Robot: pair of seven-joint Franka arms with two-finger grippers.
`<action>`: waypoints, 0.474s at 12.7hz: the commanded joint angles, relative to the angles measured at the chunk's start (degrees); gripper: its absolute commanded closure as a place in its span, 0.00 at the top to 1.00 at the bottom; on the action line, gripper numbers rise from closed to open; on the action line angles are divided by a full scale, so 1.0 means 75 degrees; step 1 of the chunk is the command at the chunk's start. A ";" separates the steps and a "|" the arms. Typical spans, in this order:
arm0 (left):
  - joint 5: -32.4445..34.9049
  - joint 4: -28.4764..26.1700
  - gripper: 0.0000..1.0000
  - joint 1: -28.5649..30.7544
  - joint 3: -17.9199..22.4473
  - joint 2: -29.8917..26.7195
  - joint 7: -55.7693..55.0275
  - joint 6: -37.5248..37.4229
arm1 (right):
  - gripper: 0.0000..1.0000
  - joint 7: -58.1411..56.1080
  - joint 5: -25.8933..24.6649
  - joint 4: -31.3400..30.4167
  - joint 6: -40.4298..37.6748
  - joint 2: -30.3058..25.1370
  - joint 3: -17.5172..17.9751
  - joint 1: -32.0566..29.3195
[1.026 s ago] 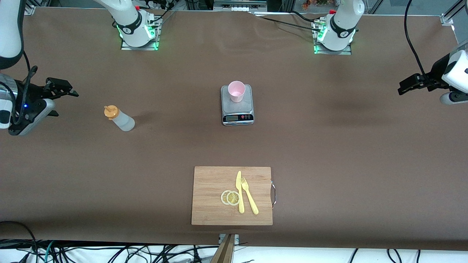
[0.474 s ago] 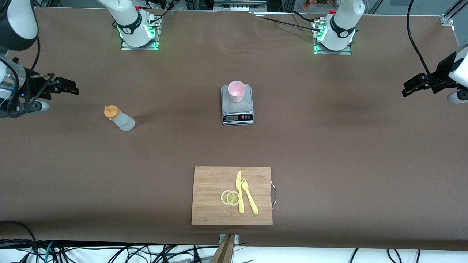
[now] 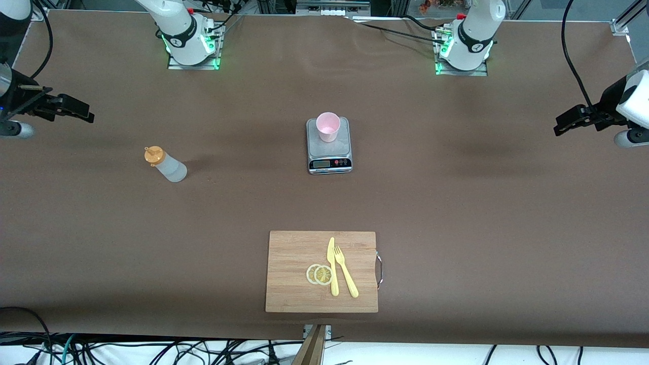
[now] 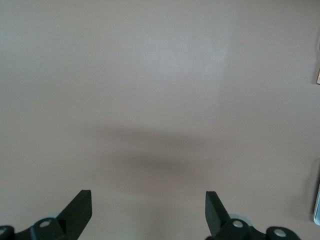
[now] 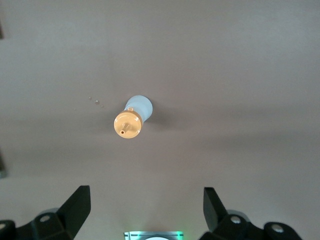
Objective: Add sauce to pink cup with both arms
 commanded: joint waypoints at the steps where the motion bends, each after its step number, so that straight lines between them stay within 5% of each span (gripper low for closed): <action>1: 0.0083 0.0003 1.00 -0.0098 0.0043 -0.0047 0.0129 -0.0050 | 1.00 0.0574 -0.0057 -0.0139 0.0077 -0.0183 0.0333 -0.0200; 6: 0.0071 -0.0009 1.00 -0.0109 0.0043 -0.0070 0.0129 -0.0050 | 1.00 0.0527 -0.0011 0.0320 0.0101 0.0005 0.0357 0.0046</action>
